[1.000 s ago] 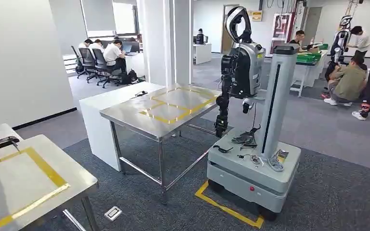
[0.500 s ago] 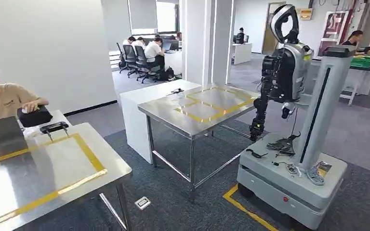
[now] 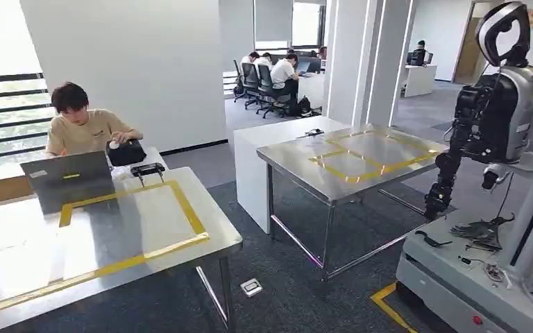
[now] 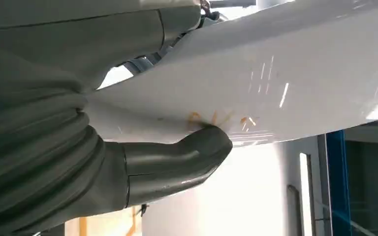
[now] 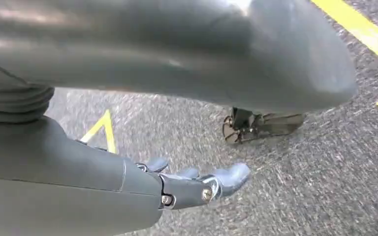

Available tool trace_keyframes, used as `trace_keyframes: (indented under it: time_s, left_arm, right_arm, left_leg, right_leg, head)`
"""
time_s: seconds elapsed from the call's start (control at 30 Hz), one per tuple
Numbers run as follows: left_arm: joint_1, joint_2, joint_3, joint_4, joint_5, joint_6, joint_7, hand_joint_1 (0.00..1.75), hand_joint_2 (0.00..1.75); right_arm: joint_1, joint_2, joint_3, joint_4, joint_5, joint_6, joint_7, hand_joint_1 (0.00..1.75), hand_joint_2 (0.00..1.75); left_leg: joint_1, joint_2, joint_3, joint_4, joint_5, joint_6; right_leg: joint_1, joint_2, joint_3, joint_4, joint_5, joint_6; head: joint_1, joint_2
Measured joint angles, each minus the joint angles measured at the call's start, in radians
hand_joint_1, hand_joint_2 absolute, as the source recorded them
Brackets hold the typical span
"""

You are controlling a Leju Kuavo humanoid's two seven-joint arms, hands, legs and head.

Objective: Take the parts from the cabinet and place them on the table.

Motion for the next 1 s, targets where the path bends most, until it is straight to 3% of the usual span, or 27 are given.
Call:
trace_keyframes:
  time_s: [0.03,0.07,0.1,0.13,0.17,0.23,0.27,0.3,0.37,0.4,0.43,0.47,0.57,0.6,0.63,0.67,0.7,0.73,0.77,0.8,0.83,0.9,0.93,1.0]
  left_arm:
    - [0.008,-0.001,0.003,-0.003,0.007,0.003,-0.004,1.75,1.75]
    - [0.013,0.000,0.009,-0.008,0.009,0.005,-0.006,1.75,1.75]
    - [0.016,0.000,0.014,-0.010,0.010,0.006,-0.009,1.75,1.75]
    - [0.011,0.001,0.016,-0.012,0.013,0.008,-0.012,1.75,1.75]
    - [0.006,0.001,0.016,-0.011,0.017,0.008,-0.011,1.75,1.75]
    - [0.009,0.000,0.016,-0.010,0.018,0.008,-0.011,1.75,1.75]
    - [0.008,0.001,0.017,-0.009,0.018,0.008,-0.011,1.75,1.75]
    - [0.008,0.000,0.017,-0.008,0.018,0.009,-0.011,1.75,1.75]
    - [0.009,0.001,0.017,-0.008,0.018,0.010,-0.011,1.75,1.75]
    - [0.009,0.001,0.018,-0.010,0.017,0.010,-0.011,1.75,1.75]
    - [0.007,0.001,0.018,-0.010,0.017,0.010,-0.011,1.75,1.75]
    - [0.006,0.001,0.018,-0.011,0.015,0.010,-0.011,1.75,1.75]
    - [0.006,0.001,0.018,-0.011,0.005,0.010,-0.009,1.75,1.75]
    - [0.006,0.000,0.018,-0.012,0.002,0.010,-0.009,1.75,1.75]
    - [0.003,0.000,0.018,-0.013,0.000,0.010,-0.008,1.75,1.75]
    - [0.000,0.000,0.018,-0.011,-0.001,0.010,-0.005,1.75,1.75]
    - [-0.002,0.000,0.018,-0.010,-0.002,0.010,-0.004,1.75,1.75]
    - [-0.003,0.000,0.018,-0.008,-0.002,0.010,0.000,1.75,1.75]
    - [-0.004,-0.001,0.018,-0.005,-0.003,0.010,0.002,1.75,1.75]
    - [-0.006,-0.002,0.018,-0.003,-0.003,0.010,0.004,1.75,1.75]
    - [-0.009,-0.002,0.018,-0.002,-0.003,0.010,0.006,1.75,1.75]
    - [-0.015,-0.005,0.018,-0.002,-0.003,0.008,0.006,1.75,1.75]
    - [-0.018,-0.005,0.018,-0.001,-0.003,0.006,0.006,1.75,1.75]
    - [-0.027,-0.005,0.018,0.003,-0.008,0.006,0.005,1.75,1.75]
  right_arm:
    - [0.000,0.000,0.000,0.000,0.000,0.000,-0.002,0.00,0.00]
    - [-0.001,0.001,0.000,0.000,0.000,0.004,-0.003,0.00,0.00]
    - [-0.004,0.001,0.000,0.000,0.002,0.005,-0.003,0.00,0.00]
    - [-0.003,0.000,0.000,0.000,0.004,0.005,-0.002,0.00,0.00]
    - [-0.001,-0.001,0.000,0.000,0.007,0.005,0.002,0.00,0.00]
    - [0.002,-0.002,0.000,0.000,0.009,0.005,0.003,0.00,0.00]
    - [0.002,-0.002,0.000,0.000,0.009,0.005,0.002,0.00,0.00]
    - [0.001,-0.001,0.000,0.000,0.009,0.005,0.000,0.00,0.00]
    - [-0.002,-0.001,0.000,0.000,0.008,0.006,-0.008,0.00,0.00]
    - [-0.003,-0.001,0.000,0.000,0.008,0.006,-0.009,0.00,0.00]
    - [-0.004,-0.001,0.000,0.000,0.008,0.006,-0.007,0.00,0.00]
    - [-0.006,-0.001,0.000,0.000,0.008,0.006,0.000,0.00,0.00]
    - [-0.008,-0.001,0.000,0.000,0.000,0.004,0.009,0.00,0.00]
    - [-0.011,-0.001,0.000,0.000,-0.002,0.002,0.011,0.00,0.00]
    - [-0.012,-0.001,0.000,0.000,-0.002,-0.002,0.016,0.00,0.00]
    - [-0.011,-0.001,0.000,0.000,0.003,-0.007,0.025,0.00,0.00]
    - [-0.010,-0.001,0.000,0.000,0.008,-0.019,0.035,0.00,0.00]
    - [-0.008,-0.001,0.000,0.000,0.005,-0.029,0.045,0.00,0.00]
    - [-0.007,-0.001,0.000,0.000,-0.001,-0.037,0.048,0.00,0.00]
    - [-0.005,-0.001,-0.001,0.000,-0.003,-0.039,0.050,0.00,0.00]
    - [-0.005,-0.001,-0.002,0.000,-0.006,-0.041,0.054,0.00,0.00]
    - [-0.008,-0.002,-0.006,0.000,-0.008,-0.041,0.061,0.00,0.00]
    - [-0.008,-0.003,-0.007,0.000,-0.008,-0.041,0.062,0.00,0.00]
    - [-0.009,-0.002,-0.009,0.000,-0.011,-0.038,0.058,0.00,0.00]
  left_leg:
    - [0.004,-0.012,-0.001,-0.005,0.006,-0.009]
    - [0.003,-0.026,-0.011,-0.008,0.008,-0.017]
    - [0.002,0.020,-0.012,0.006,0.000,-0.016]
    - [-0.004,0.087,-0.033,0.046,-0.030,-0.018]
    - [-0.004,0.116,-0.067,0.119,-0.069,-0.022]
    - [-0.002,0.132,-0.135,0.270,-0.131,-0.027]
    - [-0.002,0.134,-0.146,0.296,-0.131,-0.028]
    - [-0.002,0.135,-0.133,0.278,-0.111,-0.028]
    - [-0.002,0.149,-0.060,0.147,-0.041,-0.025]
    - [-0.003,0.184,0.001,0.042,-0.003,-0.021]
    - [-0.015,0.236,0.015,0.006,-0.026,-0.010]
    - [-0.012,0.226,0.019,0.002,-0.017,0.002]
    - [-0.014,0.183,0.006,0.001,-0.013,0.020]
    - [-0.005,0.172,0.017,-0.006,-0.007,0.029]
    - [-0.004,0.162,0.014,-0.008,-0.004,0.034]
    - [-0.004,0.157,0.010,-0.008,-0.001,0.039]
    - [-0.004,0.150,0.007,-0.008,0.000,0.042]
    - [-0.005,0.138,0.004,-0.006,0.001,0.042]
    - [-0.005,0.130,0.003,-0.004,0.001,0.042]
    - [-0.005,0.123,0.003,-0.003,0.001,0.042]
    - [-0.005,0.116,0.003,0.000,0.000,0.041]
    - [-0.005,0.109,0.005,0.004,-0.002,0.037]
    - [-0.006,0.108,0.004,0.005,-0.003,0.032]
    - [-0.011,0.103,-0.001,0.007,-0.001,0.018]
  right_leg:
    - [0.003,-0.011,0.000,0.000,0.002,-0.006]
    - [-0.006,-0.025,0.007,-0.010,0.009,-0.016]
    - [-0.007,-0.045,0.010,-0.016,0.013,-0.023]
    - [-0.006,-0.058,0.012,-0.019,0.014,-0.032]
    - [-0.003,-0.075,0.011,-0.018,0.014,-0.033]
    - [0.001,-0.111,0.010,-0.018,0.011,-0.037]
    - [0.002,-0.126,0.011,-0.018,0.011,-0.037]
    - [0.003,-0.142,0.011,-0.018,0.009,-0.037]
    - [0.003,-0.166,0.015,-0.016,0.006,-0.034]
    - [0.003,-0.178,0.019,-0.014,0.002,-0.030]
    - [0.010,-0.187,0.021,-0.012,-0.002,-0.024]
    - [0.014,-0.194,0.019,-0.009,-0.006,-0.018]
    - [0.015,-0.230,0.032,-0.016,-0.008,-0.003]
    - [0.009,-0.210,0.032,-0.008,-0.016,0.007]
    - [0.006,-0.145,0.018,0.026,-0.042,0.014]
    - [0.005,-0.111,-0.013,0.090,-0.080,0.015]
    - [0.003,-0.095,-0.056,0.176,-0.121,0.017]
    - [0.003,-0.090,-0.096,0.255,-0.148,0.018]
    - [0.003,-0.089,-0.121,0.298,-0.152,0.018]
    - [0.003,-0.089,-0.124,0.292,-0.131,0.017]
    - [0.002,-0.089,-0.105,0.240,-0.088,0.015]
    - [0.002,-0.085,-0.029,0.061,0.009,0.008]
    - [0.003,-0.077,-0.007,0.003,0.011,0.003]
    - [0.006,-0.078,-0.011,-0.002,0.015,-0.001]
  head:
    - [0.001,0.000]
    - [0.000,0.000]
    - [0.000,0.000]
    - [-0.005,0.000]
    - [-0.005,0.000]
    - [-0.005,0.000]
    - [-0.005,0.000]
    - [-0.005,0.000]
    - [-0.005,0.000]
    - [-0.005,0.000]
    - [-0.005,0.000]
    - [-0.004,0.000]
    - [-0.004,0.000]
    - [-0.003,0.000]
    - [-0.003,0.000]
    - [-0.001,0.000]
    - [-0.002,0.000]
    - [-0.001,0.000]
    - [-0.001,0.000]
    - [-0.001,0.000]
    - [-0.001,0.000]
    - [-0.001,0.000]
    - [-0.002,0.000]
    - [-0.002,0.000]
